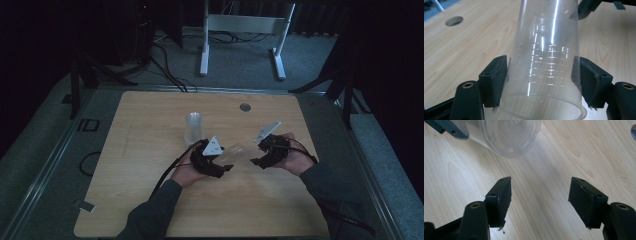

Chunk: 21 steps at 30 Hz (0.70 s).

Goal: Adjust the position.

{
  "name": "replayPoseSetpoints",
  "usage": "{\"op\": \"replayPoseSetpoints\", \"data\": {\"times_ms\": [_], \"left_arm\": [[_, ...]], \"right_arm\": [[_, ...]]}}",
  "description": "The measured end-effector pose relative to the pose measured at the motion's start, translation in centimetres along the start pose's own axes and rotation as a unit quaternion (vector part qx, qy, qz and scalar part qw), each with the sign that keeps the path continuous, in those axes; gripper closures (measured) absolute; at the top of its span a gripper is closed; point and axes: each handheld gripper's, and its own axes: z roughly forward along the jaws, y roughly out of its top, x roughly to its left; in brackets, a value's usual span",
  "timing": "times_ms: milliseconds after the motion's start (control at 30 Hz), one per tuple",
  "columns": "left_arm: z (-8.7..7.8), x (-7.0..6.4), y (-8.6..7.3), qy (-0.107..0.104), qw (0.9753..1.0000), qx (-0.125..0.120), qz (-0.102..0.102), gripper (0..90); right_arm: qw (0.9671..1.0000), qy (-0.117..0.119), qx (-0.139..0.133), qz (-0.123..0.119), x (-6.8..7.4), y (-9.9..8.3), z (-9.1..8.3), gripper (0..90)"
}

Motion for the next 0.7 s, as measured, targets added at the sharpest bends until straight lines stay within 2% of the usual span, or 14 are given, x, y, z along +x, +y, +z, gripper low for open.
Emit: {"op": "replayPoseSetpoints", "data": {"times_ms": [233, 433, 700], "left_arm": [[0.1, 0.0, -0.1, -0.01, 0.9999, 0.011, 0.006, 30.0], [0.1, 0.0, -0.2, -0.018, 0.9996, 0.019, 0.01, 30.0], [0.2, -0.1, -0.2, -0.021, 0.9994, 0.025, 0.016, 30.1]], "right_arm": [[0.9995, 0.008, 0.021, -0.022, 0.1, 0.3, -0.1, 37.4], [0.9989, 0.007, 0.017, -0.042, 0.4, 0.7, -0.2, 38.8], [0.9969, 0.012, 0.029, -0.073, 1.0, 1.7, -0.5, 41.1]]}}
